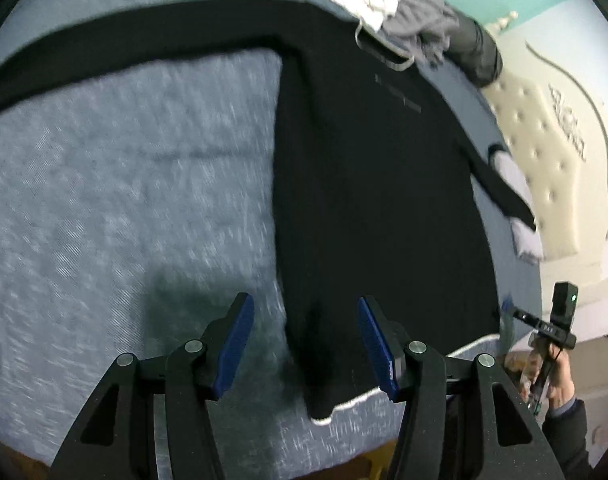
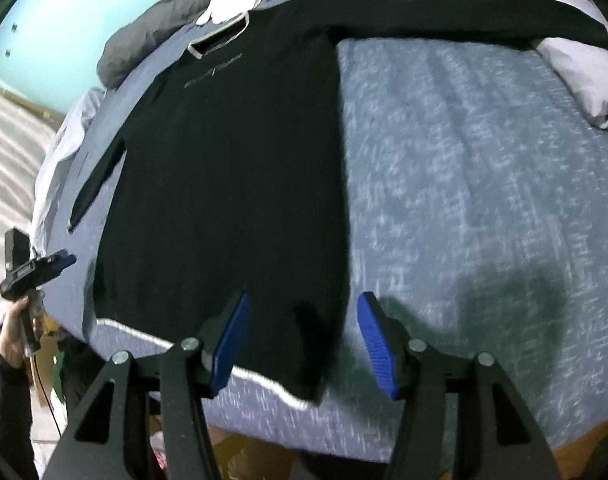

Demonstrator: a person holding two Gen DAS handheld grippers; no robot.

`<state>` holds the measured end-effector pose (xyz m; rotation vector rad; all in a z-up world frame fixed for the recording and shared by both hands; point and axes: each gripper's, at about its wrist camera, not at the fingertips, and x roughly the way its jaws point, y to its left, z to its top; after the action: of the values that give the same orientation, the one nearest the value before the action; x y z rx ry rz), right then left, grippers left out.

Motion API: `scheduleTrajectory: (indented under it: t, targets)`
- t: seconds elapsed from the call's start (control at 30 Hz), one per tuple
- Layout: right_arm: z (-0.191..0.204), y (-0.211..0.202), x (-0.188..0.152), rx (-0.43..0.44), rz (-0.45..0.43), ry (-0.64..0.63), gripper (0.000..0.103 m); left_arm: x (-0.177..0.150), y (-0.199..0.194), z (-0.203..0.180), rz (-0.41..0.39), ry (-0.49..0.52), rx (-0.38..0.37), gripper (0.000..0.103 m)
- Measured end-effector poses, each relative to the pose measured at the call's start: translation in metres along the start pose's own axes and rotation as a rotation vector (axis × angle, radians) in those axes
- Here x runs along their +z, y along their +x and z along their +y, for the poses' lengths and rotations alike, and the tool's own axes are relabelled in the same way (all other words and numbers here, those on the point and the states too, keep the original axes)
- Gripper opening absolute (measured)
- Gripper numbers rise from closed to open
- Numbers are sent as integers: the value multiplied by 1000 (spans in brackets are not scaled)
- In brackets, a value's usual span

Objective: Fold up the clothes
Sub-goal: 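Grasp the sweatshirt hem with both tools and pull it straight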

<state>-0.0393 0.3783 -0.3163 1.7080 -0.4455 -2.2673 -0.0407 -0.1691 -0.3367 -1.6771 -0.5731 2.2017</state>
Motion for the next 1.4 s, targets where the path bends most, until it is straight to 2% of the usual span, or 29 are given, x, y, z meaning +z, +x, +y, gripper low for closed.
scheduleTrajectory:
  t: [0.27,0.47,0.5,0.53,0.57,0.6,0.73,0.8,0.83,0.9,1.07,1.23,1.4]
  targets:
    - [-8,13,-22,26,53,24,57,-23,20,-6,97,9,-5,58]
    - [-6,15,-17,56,55,24,56,-31,26,-7,115,13,-17,56]
    - [-4,14,-18,64,57,19,55,-32,27,-9,119,23,-16,52]
    - [-3,14,-18,73,59,13,50,-34,28,-11,121,35,-15,50]
    - [-1,15,-19,74,64,3,43,-35,28,-14,127,48,-16,43]
    - [1,15,-20,68,70,-8,42,-37,29,-16,134,60,-18,32]
    - [2,19,-22,50,83,-26,30,-40,33,-18,154,85,-15,17]
    - [-2,18,-22,46,79,-18,19,-40,34,-18,156,90,-17,8]
    - [-3,17,-21,46,76,-15,13,-40,33,-18,153,95,-19,8]
    - [-5,15,-22,51,67,-14,9,-39,30,-19,148,105,-20,8]
    - [-8,11,-24,53,57,-19,6,-38,22,-18,138,116,-25,7]
    - [1,0,-25,43,52,-71,5,-39,15,-11,118,99,-67,6]
    - [5,-1,-30,36,52,-80,5,-44,15,-3,128,93,-58,6]
